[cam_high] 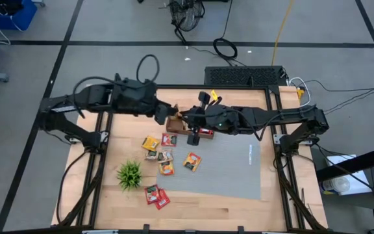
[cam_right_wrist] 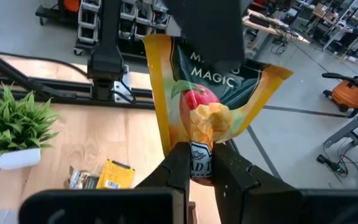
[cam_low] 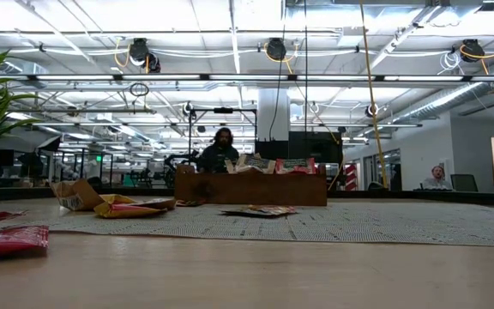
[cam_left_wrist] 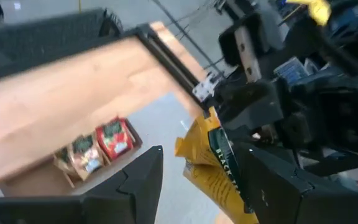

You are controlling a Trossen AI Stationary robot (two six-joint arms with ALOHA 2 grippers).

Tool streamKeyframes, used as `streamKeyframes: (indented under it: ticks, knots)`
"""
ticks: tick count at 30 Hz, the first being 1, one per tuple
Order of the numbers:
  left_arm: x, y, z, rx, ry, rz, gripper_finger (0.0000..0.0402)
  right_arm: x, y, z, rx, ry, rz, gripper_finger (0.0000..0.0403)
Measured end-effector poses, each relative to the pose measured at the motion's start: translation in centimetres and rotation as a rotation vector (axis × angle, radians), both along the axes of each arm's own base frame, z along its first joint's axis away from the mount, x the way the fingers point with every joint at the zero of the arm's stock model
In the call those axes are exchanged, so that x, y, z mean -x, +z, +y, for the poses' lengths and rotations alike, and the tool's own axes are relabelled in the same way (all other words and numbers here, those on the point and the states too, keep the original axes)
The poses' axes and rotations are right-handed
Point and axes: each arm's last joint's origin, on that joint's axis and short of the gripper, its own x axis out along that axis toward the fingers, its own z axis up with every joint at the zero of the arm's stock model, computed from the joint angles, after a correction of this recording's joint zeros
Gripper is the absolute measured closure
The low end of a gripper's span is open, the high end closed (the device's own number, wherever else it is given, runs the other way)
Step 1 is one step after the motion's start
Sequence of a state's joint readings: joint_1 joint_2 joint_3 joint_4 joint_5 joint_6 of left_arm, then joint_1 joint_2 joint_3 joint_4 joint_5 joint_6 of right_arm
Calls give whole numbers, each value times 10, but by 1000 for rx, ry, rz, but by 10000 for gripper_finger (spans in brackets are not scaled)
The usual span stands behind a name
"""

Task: Pick & Place Tea
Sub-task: Put the yellow tea bag into the left section of the wooden organizer

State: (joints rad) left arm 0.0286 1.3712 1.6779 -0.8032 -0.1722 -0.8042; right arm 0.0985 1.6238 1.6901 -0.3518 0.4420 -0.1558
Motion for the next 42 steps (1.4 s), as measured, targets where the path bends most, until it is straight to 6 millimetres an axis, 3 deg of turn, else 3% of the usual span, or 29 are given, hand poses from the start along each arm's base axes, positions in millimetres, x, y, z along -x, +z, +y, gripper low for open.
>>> streamKeyframes:
  ticks: [7, 16, 28, 31, 42]
  knots:
    - [-8, -7, -4, 48, -10, 28, 205, 0, 0, 4, 36, 24, 18, 370]
    - [-6, -3, -5, 27, -64, 2, 388, 0, 0, 4, 45, 27, 20, 362]
    - [-6, -3, -5, 26, -92, 3, 398, 1, 1, 4, 61, 31, 22, 336]
    - [-7, -3, -5, 28, -101, 2, 398, 13, 10, 4, 21, 23, 8, 313]
    - [-7, -4, -5, 30, -118, 8, 400, 92, 55, -4, -25, -24, -7, 180]
